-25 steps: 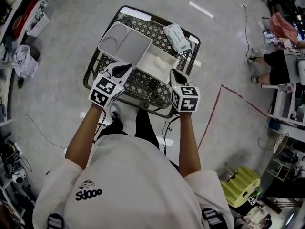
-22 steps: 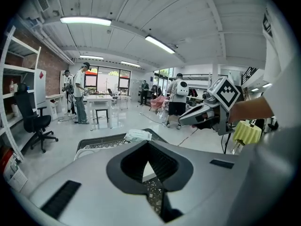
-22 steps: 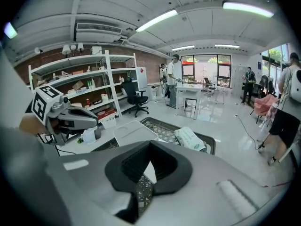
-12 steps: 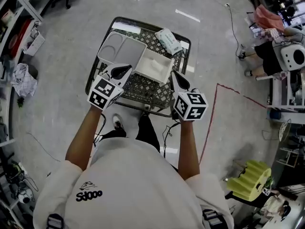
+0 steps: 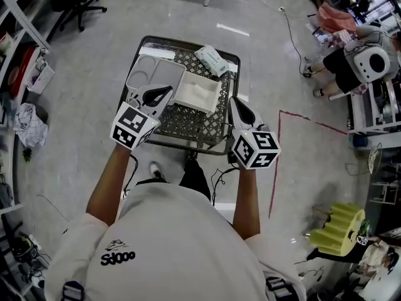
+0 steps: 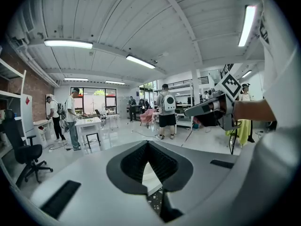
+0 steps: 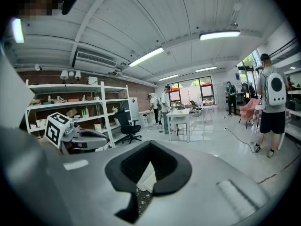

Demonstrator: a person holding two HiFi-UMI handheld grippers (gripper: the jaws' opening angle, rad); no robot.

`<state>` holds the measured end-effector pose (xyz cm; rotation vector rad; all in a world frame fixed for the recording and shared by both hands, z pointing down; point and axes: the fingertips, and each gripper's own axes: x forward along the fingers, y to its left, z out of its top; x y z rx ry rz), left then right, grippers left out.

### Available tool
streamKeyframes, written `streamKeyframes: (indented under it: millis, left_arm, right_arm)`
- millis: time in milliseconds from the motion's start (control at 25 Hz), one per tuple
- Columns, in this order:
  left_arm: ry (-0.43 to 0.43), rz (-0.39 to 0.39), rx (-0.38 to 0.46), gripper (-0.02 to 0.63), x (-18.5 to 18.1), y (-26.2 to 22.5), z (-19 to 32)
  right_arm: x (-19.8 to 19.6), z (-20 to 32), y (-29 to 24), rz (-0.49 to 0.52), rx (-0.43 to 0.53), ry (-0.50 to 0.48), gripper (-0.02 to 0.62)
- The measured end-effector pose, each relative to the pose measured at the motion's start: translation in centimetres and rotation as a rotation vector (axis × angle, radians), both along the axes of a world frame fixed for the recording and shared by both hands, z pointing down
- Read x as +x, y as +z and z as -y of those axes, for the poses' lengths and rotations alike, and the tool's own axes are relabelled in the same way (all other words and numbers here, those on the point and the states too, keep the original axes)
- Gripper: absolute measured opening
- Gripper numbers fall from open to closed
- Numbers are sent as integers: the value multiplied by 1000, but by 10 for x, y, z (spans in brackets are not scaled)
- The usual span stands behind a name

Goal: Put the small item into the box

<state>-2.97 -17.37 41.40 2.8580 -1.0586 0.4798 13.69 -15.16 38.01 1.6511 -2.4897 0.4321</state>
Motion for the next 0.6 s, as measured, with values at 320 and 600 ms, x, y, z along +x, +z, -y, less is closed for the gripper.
streamKeyframes:
  millis: [320, 600]
  left_arm:
    - [90, 9, 95, 0, 17, -38, -18]
    - [151, 4, 155, 0, 27, -67, -36]
  right_arm:
    - [7, -26, -44, 28, 92, 39, 8]
    - [2, -43, -74, 8, 160, 26, 9]
